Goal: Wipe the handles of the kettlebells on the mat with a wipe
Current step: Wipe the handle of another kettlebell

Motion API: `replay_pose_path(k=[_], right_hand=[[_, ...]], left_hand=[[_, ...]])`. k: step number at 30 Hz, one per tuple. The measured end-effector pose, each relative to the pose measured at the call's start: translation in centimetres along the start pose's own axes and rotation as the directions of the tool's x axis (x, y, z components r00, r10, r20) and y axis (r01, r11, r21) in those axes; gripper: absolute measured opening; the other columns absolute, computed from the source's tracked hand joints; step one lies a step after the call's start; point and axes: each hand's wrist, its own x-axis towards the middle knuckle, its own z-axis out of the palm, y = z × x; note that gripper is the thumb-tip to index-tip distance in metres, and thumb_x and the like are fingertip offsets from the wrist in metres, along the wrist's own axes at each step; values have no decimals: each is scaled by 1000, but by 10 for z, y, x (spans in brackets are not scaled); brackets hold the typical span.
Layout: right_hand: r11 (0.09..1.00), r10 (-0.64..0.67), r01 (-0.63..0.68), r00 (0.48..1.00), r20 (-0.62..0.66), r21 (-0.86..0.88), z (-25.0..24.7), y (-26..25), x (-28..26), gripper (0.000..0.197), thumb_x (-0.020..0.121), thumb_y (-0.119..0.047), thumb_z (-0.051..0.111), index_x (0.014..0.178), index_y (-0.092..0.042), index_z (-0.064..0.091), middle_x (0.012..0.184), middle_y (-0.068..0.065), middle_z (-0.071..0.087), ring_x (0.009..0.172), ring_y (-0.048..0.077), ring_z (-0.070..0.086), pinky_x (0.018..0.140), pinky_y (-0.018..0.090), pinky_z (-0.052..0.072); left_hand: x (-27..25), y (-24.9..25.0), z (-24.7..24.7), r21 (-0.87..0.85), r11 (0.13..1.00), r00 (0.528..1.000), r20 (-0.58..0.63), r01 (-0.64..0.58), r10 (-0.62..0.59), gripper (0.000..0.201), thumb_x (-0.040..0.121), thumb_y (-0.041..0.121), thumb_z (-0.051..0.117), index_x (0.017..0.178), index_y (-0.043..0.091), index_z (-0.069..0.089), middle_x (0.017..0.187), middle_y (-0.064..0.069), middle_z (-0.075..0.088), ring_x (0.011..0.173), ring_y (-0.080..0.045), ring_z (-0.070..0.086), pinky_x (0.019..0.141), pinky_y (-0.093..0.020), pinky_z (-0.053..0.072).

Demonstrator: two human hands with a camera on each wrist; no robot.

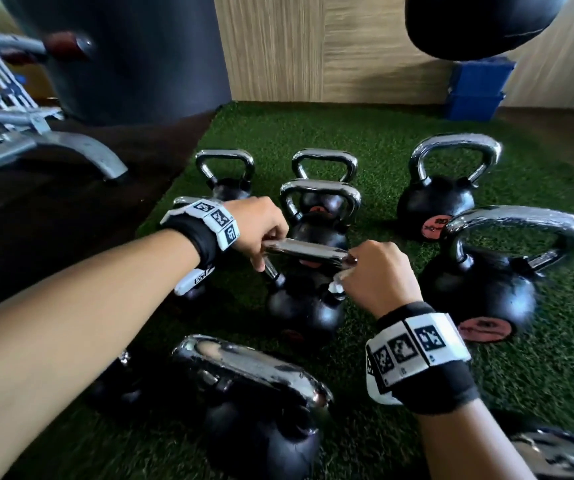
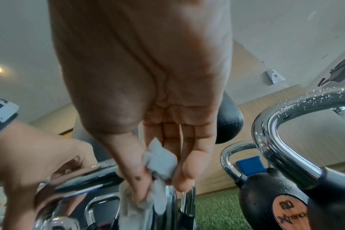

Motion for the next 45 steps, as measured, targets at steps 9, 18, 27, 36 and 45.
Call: replay_pose_path(k=[9, 18, 27, 36, 45], right_hand=[[877, -297, 246, 953, 66, 412, -39, 0, -50, 30, 78, -26, 83, 102, -40, 72, 78, -11, 69, 74, 10, 66, 65, 23, 47], [620, -480, 301, 876, 47, 725, -34, -37, -109, 26, 82, -12, 80, 96, -33, 78, 109, -13, 72, 95, 7, 72, 82, 20, 55], [633, -536, 422, 844, -26, 649, -41, -60, -115, 16, 69, -32, 86, 84, -30, 81, 96, -15, 70, 89, 4, 72, 72, 15, 59], [747, -524, 484, 851, -46, 455, -24, -69, -129, 27, 66, -22, 92, 92, -26, 82, 100, -14, 74, 84, -3, 67, 82, -6, 39], [831, -444, 459, 888, -123, 313, -28, -50, -156, 24, 71, -27, 87, 94, -28, 82, 85, -14, 68, 83, 13, 64, 75, 22, 46]], left_hand=[[-94, -29, 23, -605, 775, 886, -239, 184, -397, 63, 89, -4, 67, 139, 33, 60, 115, 3, 72, 81, -4, 70, 77, -20, 57], [-217, 15, 141, -939, 247, 931, 152, 242, -332, 82, 80, -33, 57, 142, 20, 52, 141, -9, 60, 124, -20, 65, 90, -21, 53], [-187, 90, 206, -988, 97, 921, 78, 124, -383, 78, 61, 56, 96, 130, 35, 64, 129, 13, 71, 126, -8, 62, 115, -47, 44], [-184, 89, 204, -982, 132, 929, 79, 136, -363, 66, 69, 55, 91, 128, 51, 60, 128, 23, 68, 124, 4, 60, 107, -31, 43], [-185, 91, 219, -982, 98, 910, 106, 158, -402, 76, 63, 62, 92, 130, 43, 61, 128, 18, 70, 122, -2, 63, 111, -41, 47]])
